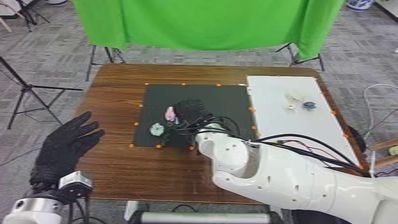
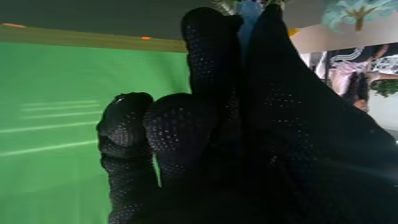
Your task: Arrange flowers
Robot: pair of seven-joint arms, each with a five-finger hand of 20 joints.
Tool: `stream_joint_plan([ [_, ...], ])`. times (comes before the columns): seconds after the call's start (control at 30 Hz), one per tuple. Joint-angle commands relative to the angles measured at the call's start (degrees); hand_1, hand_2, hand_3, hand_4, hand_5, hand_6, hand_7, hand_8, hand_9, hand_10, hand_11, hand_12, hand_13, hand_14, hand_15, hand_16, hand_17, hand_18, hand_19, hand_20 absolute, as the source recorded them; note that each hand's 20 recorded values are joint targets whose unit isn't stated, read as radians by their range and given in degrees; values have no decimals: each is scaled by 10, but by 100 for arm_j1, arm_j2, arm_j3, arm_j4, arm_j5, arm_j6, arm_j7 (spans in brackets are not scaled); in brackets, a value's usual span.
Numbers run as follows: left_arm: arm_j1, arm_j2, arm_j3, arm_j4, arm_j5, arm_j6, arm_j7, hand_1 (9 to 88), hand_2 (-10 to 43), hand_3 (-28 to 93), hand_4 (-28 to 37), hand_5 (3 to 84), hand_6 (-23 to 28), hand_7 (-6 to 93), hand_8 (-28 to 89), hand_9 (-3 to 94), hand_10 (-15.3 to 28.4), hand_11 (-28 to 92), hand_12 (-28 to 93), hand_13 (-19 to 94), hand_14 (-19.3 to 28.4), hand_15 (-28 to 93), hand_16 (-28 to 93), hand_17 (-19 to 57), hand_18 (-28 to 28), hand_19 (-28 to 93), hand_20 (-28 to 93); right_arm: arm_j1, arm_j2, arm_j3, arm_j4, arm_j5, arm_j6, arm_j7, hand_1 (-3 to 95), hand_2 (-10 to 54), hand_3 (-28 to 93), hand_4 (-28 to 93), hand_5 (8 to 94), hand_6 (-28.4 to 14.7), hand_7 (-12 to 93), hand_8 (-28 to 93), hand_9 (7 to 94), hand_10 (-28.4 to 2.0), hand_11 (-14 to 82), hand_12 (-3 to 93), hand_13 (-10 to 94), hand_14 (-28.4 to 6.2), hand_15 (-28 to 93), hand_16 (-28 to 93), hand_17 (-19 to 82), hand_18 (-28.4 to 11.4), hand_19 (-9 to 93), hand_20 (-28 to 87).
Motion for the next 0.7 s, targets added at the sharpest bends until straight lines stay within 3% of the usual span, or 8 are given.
stream_joint_plan([
  [0.03,8,-13,-7,28,48,-98,-105,243,53,832,-198,377,104,148,-103,341,196,254,85,253,265,479,-99,-93,239,596,-69,-27,6,110,-60,-69,-60,79,483,-95,821,-283,775,17,222,-16,855,-90,160,292,739,-64,822,158,367,-214,932,349],
  [0.3,4,-11,0,25,53,-100,-83,243,53,832,-198,377,105,148,-103,341,197,254,85,254,265,479,-99,-93,239,596,-70,-60,-68,204,-61,-105,-321,51,458,-95,841,-283,708,6,248,-42,810,-103,183,299,708,-69,837,155,346,-214,932,344],
  [0.7,46,-25,-2,14,44,-73,-69,243,52,832,-198,377,104,148,-103,341,195,255,85,254,265,478,-100,-93,239,595,-70,-230,-89,387,-121,-203,-769,37,443,-95,853,-283,675,0,242,-63,761,-114,235,262,684,-77,849,144,332,-215,932,337],
])
